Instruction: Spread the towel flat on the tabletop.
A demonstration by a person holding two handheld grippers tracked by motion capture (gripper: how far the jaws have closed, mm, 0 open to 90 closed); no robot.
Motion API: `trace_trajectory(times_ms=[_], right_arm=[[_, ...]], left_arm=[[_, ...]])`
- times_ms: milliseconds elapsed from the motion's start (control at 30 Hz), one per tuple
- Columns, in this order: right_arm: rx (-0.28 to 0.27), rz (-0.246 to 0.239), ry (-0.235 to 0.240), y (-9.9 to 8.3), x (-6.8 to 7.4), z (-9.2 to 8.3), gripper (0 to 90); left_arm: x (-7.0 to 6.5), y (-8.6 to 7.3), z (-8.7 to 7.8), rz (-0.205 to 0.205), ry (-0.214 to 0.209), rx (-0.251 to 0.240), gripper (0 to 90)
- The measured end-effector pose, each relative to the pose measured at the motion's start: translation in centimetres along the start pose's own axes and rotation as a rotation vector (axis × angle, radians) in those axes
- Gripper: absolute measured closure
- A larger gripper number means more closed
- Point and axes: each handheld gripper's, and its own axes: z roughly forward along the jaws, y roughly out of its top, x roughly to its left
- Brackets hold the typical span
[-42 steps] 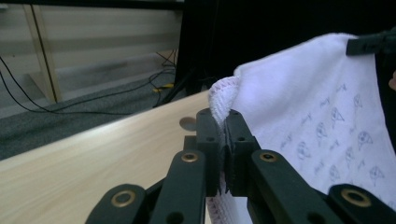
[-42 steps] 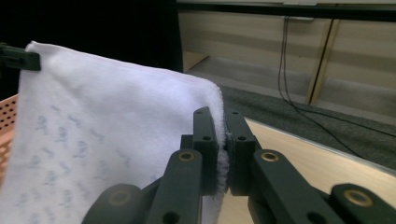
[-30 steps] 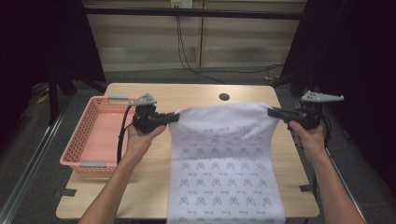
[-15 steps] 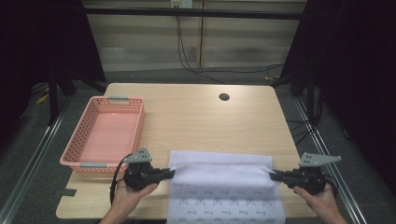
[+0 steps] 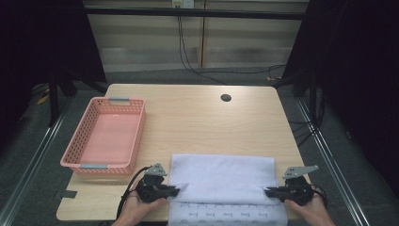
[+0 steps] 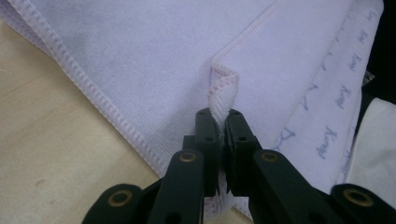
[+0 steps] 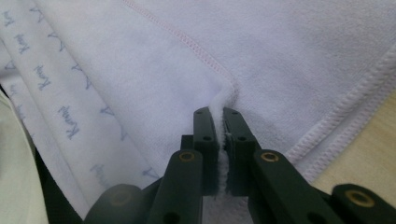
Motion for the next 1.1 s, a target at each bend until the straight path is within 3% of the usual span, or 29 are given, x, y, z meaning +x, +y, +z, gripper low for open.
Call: trace_trajectory(times_ms=[200,400,633,700,767,833,967,1100], right_arm=[[-0.006,-0.013,-0.038,0.5,0.1,0.4,86.2],[-0.029,-0.009,-0.069,2.0,-1.2,1.5,86.3],[-0.074,0.017,-0.095,4.3,-3.9,3.0,86.4],[-0.081,0.024,-0.096,5.2,-4.7,3.6,86.4],[-0.083,0.030,-0.103,6.0,-5.5,4.0,86.4],[-0.097,0.038,-0.114,6.5,-6.2,4.4,86.4],[-0.110,0.049,-0.134,8.0,-7.6,5.3,86.5],[-0.124,0.071,-0.155,9.5,-9.1,6.2,86.5]], left_arm=[[0.9,0.9,0.4,-0.001,0.046,-0.010,86.8],[2.8,2.4,0.9,-0.002,0.108,-0.033,87.1],[5.7,4.6,1.7,-0.041,0.157,-0.056,87.2],[6.9,5.3,1.8,-0.065,0.155,-0.059,87.2],[7.8,6.0,2.1,-0.063,0.160,-0.060,87.2],[8.5,7.0,2.3,-0.044,0.196,-0.042,87.2],[10.3,8.7,3.0,-0.069,0.229,-0.054,87.3],[12.1,10.6,3.7,-0.074,0.281,-0.032,87.3]])
